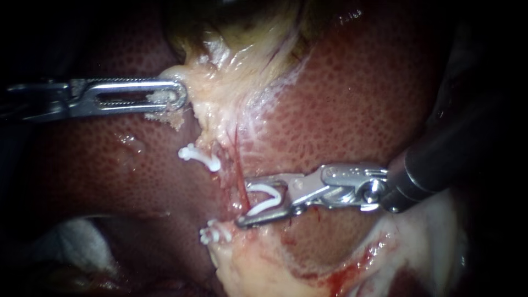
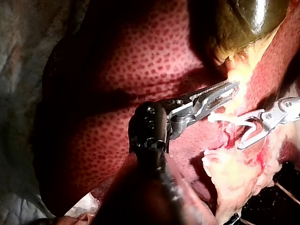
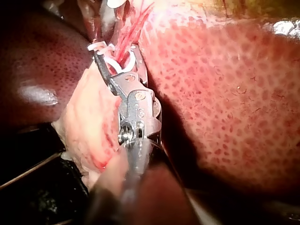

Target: Clipping first clip right tube

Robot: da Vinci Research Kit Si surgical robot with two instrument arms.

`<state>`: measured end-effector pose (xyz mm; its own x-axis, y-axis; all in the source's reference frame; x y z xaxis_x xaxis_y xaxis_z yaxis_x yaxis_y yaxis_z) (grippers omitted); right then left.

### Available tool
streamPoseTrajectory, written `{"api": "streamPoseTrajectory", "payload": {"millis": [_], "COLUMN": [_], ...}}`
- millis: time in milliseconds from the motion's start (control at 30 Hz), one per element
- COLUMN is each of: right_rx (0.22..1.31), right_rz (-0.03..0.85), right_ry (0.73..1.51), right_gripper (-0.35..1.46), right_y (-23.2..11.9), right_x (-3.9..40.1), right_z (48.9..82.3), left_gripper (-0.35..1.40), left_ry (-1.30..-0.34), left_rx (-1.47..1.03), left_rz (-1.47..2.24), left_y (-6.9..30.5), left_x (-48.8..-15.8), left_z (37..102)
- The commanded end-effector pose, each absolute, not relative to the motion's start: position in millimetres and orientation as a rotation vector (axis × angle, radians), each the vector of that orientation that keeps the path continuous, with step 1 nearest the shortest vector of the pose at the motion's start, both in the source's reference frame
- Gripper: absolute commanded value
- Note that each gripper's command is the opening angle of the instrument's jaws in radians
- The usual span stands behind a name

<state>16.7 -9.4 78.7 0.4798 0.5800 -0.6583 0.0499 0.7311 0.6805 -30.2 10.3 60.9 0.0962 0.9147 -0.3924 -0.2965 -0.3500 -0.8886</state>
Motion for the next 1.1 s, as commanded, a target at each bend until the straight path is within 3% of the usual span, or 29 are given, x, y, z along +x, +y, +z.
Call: {"api": "streamPoseTrajectory", "payload": {"millis": [33, 433, 1100], "right_rx": [0.715, 0.877, 0.9], "right_rz": [0.36, 0.353, 0.384], "right_ry": [1.036, 1.046, 1.023], "right_gripper": [0.49, 0.47, 0.46], "right_y": [-9.6, -11.1, -12.0], "right_x": [16.8, 17.5, 19.1], "right_z": [78.7, 78.2, 80.2], "left_gripper": [-0.35, -0.35, -0.35], "left_ry": [-0.681, -0.682, -0.681], "left_rx": [-1.332, -1.332, -1.332], "left_rz": [1.48, 1.48, 1.48], "left_y": [10.3, 10.5, 10.6], "left_x": [-30.2, -30.2, -30.3], "left_z": [61.0, 61.4, 61.6]}}
